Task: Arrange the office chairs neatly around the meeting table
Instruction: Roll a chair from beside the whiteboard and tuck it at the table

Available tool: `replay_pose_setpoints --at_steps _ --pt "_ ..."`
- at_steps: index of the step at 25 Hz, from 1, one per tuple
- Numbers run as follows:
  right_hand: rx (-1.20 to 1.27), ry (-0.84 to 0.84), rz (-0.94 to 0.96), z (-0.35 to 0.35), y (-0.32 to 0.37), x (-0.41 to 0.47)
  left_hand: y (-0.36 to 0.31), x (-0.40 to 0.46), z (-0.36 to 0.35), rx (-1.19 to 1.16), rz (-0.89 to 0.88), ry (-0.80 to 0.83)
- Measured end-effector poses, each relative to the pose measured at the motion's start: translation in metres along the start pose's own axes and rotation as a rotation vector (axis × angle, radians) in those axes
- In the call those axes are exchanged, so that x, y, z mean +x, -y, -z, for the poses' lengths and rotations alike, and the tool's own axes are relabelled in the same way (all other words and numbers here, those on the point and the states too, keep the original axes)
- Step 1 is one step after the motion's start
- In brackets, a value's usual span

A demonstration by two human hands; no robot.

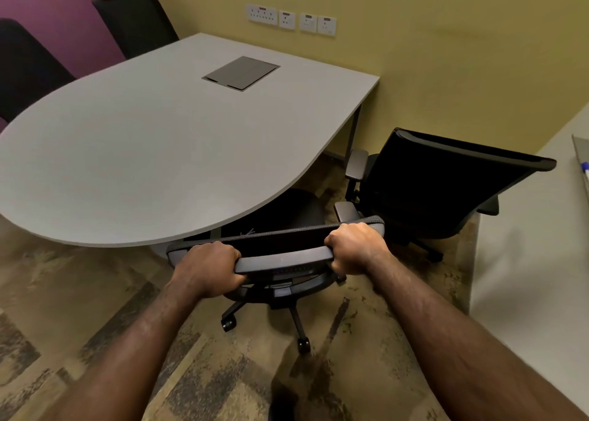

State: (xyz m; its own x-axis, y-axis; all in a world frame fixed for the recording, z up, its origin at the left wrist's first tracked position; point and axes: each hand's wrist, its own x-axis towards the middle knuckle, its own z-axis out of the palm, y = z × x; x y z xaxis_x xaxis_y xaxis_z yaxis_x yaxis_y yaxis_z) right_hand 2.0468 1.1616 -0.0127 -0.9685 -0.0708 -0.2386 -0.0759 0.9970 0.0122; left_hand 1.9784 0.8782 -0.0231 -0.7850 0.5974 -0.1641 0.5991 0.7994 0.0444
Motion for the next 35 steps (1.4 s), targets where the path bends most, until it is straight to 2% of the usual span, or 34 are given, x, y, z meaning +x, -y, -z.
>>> replay_pose_setpoints --at_steps 18,35 --pt "-0.077 -0.051 0.306 0.026 -0.077 0.113 -0.024 0.066 0.007 -0.057 0.298 -0.003" --pt "-0.109 -0.032 0.429 0.034 -0.12 0.146 -0.056 0.092 0.013 -0.074 0.383 -0.001"
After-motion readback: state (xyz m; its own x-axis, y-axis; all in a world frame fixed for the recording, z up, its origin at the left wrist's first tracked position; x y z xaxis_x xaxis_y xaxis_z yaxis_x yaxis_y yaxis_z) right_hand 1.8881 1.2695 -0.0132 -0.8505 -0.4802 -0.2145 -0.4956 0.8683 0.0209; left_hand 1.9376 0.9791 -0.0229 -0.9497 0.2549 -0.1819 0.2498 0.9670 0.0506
